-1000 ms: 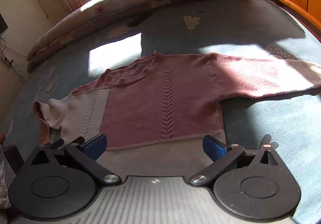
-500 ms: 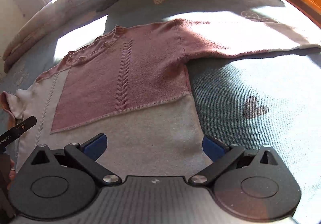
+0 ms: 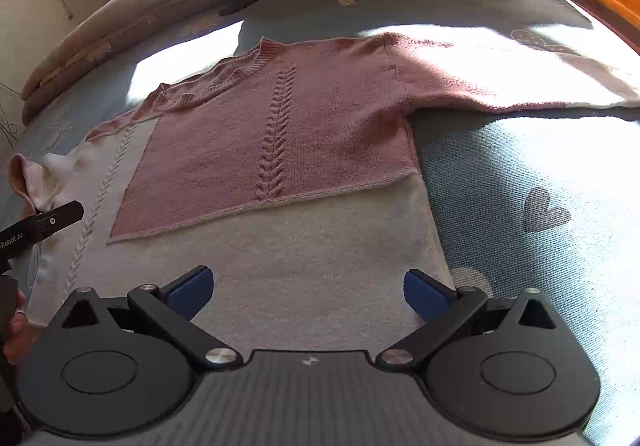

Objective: Fold clothes

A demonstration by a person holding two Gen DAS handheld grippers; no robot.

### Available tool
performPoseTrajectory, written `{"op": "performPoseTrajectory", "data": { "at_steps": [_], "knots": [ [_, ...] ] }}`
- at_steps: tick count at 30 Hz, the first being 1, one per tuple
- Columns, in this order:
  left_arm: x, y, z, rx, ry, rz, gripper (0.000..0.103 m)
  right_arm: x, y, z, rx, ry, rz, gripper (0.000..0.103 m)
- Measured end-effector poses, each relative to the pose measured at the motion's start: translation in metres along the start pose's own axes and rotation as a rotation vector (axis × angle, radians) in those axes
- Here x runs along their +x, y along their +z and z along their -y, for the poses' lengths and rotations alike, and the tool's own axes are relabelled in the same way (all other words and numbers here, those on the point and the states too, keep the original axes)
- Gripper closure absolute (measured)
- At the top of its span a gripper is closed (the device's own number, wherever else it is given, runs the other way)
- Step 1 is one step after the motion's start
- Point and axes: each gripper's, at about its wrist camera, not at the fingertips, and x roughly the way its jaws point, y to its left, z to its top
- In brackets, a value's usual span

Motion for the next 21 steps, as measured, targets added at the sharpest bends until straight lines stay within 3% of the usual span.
{"op": "performPoseTrajectory", "data": {
  "at_steps": [3, 10, 14, 19, 21],
  "knots": [
    [0.0, -0.003, 0.004, 0.027, 0.01, -0.004, 0.001, -0.006, -0.018, 0.012, 0.034, -0.019, -0.016, 0.0],
    [0.002, -0.004, 0.008, 0.039, 0.006, -0.009, 0.001, -0.046, -0.07, 0.028, 0.075, 0.042, -0.024, 0.0],
    [0.0, -0.007, 0.013, 0.061, 0.005, -0.006, 0.001, -0.058, -0.079, 0.021, 0.097, 0.061, -0.032, 0.0],
    [-0.005, -0.011, 0.016, 0.082, -0.007, -0.005, 0.001, -0.054, -0.088, 0.008, 0.185, 0.178, -0.083, 0.0],
    [-0.006, -0.011, 0.016, 0.084, -0.012, -0.008, 0.001, -0.056, -0.098, 0.004, 0.172, 0.145, -0.09, 0.0]
  ]
}}
